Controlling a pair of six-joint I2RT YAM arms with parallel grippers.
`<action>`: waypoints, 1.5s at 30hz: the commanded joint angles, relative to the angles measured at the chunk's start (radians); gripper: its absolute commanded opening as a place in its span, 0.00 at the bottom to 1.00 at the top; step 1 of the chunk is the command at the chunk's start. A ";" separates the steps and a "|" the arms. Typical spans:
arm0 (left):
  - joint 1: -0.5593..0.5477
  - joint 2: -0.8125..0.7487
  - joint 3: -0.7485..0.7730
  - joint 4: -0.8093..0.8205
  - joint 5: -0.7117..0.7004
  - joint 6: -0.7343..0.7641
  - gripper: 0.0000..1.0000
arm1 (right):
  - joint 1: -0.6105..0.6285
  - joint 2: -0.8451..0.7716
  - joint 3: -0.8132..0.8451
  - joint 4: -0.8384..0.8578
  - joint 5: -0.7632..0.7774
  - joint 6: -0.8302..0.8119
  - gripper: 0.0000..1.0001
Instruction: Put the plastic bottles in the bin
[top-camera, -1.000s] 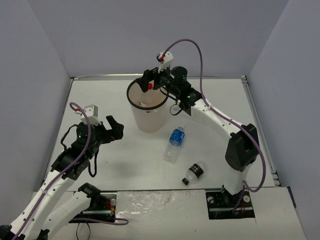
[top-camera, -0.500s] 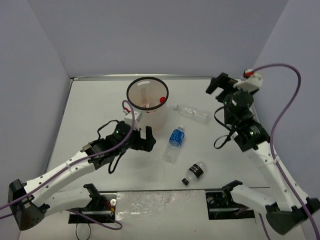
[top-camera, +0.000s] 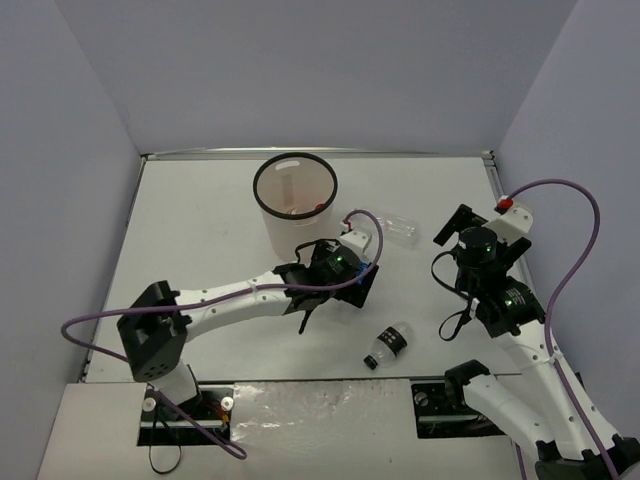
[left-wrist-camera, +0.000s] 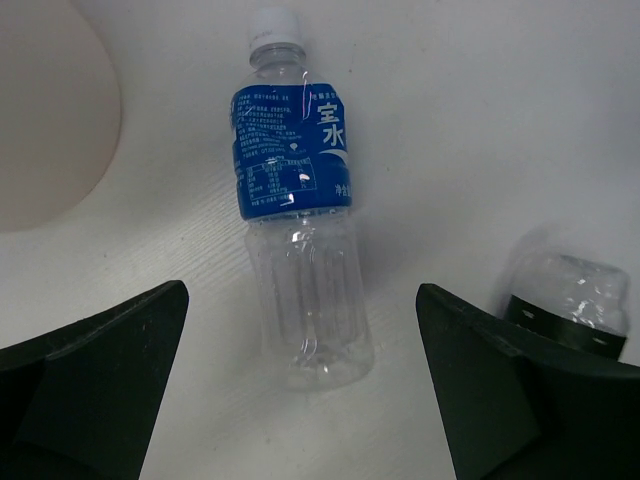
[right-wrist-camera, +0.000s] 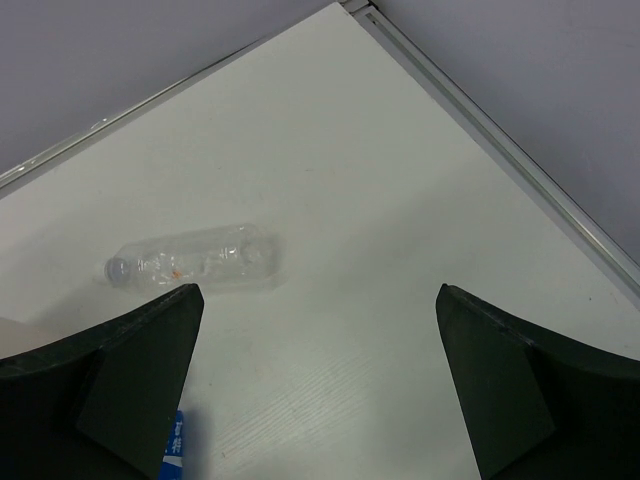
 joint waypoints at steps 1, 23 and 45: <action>-0.001 0.095 0.128 0.036 -0.038 0.050 0.97 | -0.005 -0.028 0.015 0.003 0.030 0.001 1.00; -0.002 0.439 0.375 -0.120 -0.204 0.002 0.65 | -0.005 -0.074 -0.015 -0.010 0.016 -0.026 1.00; -0.014 -0.112 0.377 0.168 0.029 0.357 0.46 | -0.004 -0.189 -0.046 -0.010 0.064 0.018 1.00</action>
